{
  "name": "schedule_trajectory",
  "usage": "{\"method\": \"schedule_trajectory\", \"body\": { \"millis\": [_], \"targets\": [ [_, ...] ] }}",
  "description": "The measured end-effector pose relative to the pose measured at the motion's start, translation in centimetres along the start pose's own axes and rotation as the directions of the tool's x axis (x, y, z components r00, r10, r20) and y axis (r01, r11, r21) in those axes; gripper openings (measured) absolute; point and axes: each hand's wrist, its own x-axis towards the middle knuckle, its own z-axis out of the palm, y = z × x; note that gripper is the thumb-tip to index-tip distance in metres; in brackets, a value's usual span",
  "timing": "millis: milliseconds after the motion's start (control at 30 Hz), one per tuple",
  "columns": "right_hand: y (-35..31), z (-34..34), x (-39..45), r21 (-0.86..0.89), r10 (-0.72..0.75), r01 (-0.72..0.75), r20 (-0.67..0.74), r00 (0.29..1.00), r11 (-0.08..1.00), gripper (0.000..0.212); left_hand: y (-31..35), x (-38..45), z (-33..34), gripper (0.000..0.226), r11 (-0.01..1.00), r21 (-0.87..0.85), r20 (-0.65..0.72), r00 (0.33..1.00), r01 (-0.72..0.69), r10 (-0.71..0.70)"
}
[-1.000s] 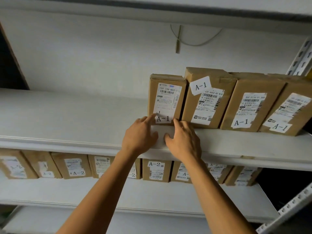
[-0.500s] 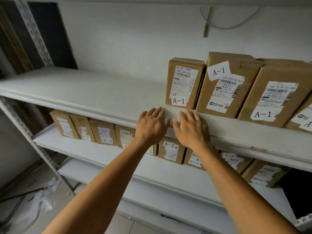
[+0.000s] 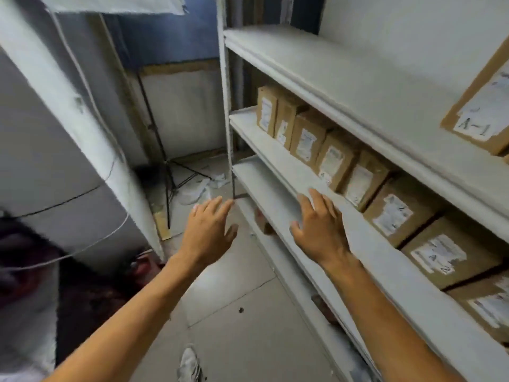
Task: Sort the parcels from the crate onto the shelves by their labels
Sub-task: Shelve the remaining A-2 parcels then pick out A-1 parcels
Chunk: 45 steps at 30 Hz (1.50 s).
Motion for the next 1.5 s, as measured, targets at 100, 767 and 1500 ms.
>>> {"method": "schedule_trajectory", "body": {
  "millis": [100, 767, 1500],
  "targets": [
    [-8.6, 5.4, -1.6, 0.087, -0.220, 0.206, 0.204, 0.954, 0.975, 0.062, -7.1, -8.5, -1.2, 0.058, 0.957, 0.050, -0.024, 0.958, 0.286, -0.285],
    [-48.3, 15.7, -37.5, 0.459, -0.885, 0.818, 0.449, 0.124, 0.348, 0.072, -17.2, -62.3, -6.4, 0.070, 0.053, -0.131, -0.024, 0.050, 0.990, -0.998],
    [-69.2, 30.4, -34.7, 0.538, -0.678, 0.698, 0.728, -0.102, 0.472, 0.049, -35.8, -66.4, -1.6, 0.067, -0.246, -0.305, 0.203, -0.190, 0.920, -0.961]
  ]
}}
